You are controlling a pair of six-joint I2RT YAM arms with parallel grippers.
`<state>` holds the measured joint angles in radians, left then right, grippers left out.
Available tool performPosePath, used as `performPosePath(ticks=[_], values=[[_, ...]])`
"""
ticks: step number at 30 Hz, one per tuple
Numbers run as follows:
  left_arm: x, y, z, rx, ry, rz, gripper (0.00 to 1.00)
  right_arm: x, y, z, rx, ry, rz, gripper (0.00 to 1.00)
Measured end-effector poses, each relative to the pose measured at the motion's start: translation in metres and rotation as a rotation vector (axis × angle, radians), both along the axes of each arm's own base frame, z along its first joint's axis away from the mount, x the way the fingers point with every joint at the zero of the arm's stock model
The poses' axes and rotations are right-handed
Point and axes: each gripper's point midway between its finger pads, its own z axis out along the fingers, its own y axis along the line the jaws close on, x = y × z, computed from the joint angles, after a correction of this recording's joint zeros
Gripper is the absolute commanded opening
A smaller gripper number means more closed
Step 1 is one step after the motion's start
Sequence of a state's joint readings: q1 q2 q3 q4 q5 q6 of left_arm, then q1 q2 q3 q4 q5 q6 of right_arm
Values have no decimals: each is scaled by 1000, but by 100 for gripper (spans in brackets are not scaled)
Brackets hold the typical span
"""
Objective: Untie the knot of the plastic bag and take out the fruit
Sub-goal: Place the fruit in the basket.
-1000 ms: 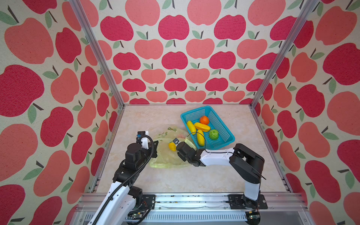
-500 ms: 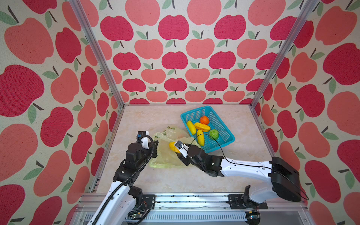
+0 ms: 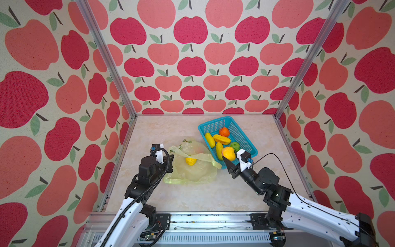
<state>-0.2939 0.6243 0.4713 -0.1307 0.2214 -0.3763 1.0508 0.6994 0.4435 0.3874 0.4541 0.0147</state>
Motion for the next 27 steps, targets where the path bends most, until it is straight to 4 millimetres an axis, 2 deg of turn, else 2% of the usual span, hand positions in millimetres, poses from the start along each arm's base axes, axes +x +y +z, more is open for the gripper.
performPosePath(ticks=[5, 10, 15, 21, 25, 27], values=[[0, 0, 0, 0, 1, 1, 0, 37, -48, -11, 44, 79, -208, 27], [1, 0, -3, 2, 11, -2, 0, 75, -73, -57, -4, 265, -352, 25], [1, 0, -2, 1, 8, -2, 0, 101, -71, -96, -57, 462, -391, 22], [0, 0, -1, 0, 4, -2, 0, 126, -53, -134, -146, 649, -387, 16], [0, 0, 0, -1, 1, -1, 0, 132, -34, -159, -207, 751, -332, 16], [0, 0, 0, -1, 0, -1, 0, 132, -27, -168, -222, 787, -304, 20]])
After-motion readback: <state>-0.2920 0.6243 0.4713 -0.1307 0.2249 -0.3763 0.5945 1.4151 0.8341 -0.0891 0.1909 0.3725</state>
